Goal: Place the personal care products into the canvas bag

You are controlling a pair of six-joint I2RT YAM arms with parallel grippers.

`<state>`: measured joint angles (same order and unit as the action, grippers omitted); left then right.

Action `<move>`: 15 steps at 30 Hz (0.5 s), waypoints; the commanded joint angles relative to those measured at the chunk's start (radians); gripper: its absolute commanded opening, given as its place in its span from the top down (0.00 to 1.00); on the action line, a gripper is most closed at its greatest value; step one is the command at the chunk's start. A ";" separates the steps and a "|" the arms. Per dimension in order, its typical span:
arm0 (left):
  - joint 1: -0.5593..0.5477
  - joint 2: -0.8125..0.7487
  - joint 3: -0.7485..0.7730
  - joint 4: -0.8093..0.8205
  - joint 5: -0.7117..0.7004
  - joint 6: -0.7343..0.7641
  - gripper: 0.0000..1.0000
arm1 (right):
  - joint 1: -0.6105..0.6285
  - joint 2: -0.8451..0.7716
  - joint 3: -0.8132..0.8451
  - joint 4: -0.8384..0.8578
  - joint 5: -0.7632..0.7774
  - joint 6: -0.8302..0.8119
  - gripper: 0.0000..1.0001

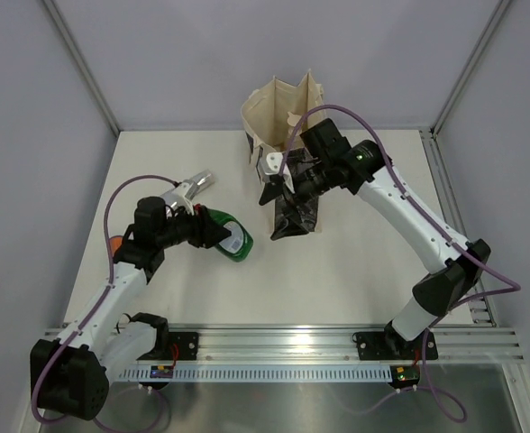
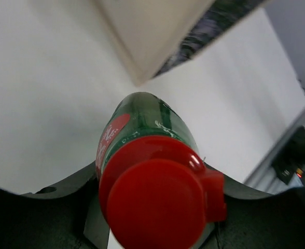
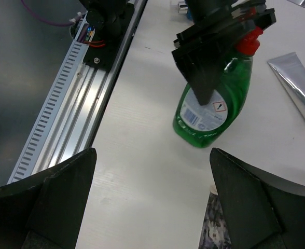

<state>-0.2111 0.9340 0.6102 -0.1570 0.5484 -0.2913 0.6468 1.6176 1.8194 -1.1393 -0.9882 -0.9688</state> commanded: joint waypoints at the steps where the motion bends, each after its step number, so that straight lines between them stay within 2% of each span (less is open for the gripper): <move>1: 0.001 -0.033 0.016 0.304 0.408 -0.034 0.97 | 0.024 0.030 -0.025 0.183 0.046 0.178 0.00; 5: -0.001 -0.075 0.028 0.365 0.502 -0.112 0.97 | 0.065 0.053 -0.058 0.289 0.124 0.352 0.00; 8: -0.001 -0.113 0.037 0.408 0.541 -0.172 0.97 | 0.120 0.019 -0.191 0.454 0.207 0.478 0.00; 11: -0.001 -0.141 0.043 0.433 0.556 -0.216 0.97 | 0.148 0.002 -0.250 0.562 0.319 0.596 0.00; 15: -0.001 -0.158 0.036 0.451 0.552 -0.244 0.99 | 0.149 0.016 -0.256 0.595 0.336 0.705 0.00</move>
<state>-0.2123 0.8082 0.5953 0.1246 1.0271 -0.4656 0.7971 1.6611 1.5551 -0.6876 -0.7200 -0.4141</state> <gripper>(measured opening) 0.519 0.993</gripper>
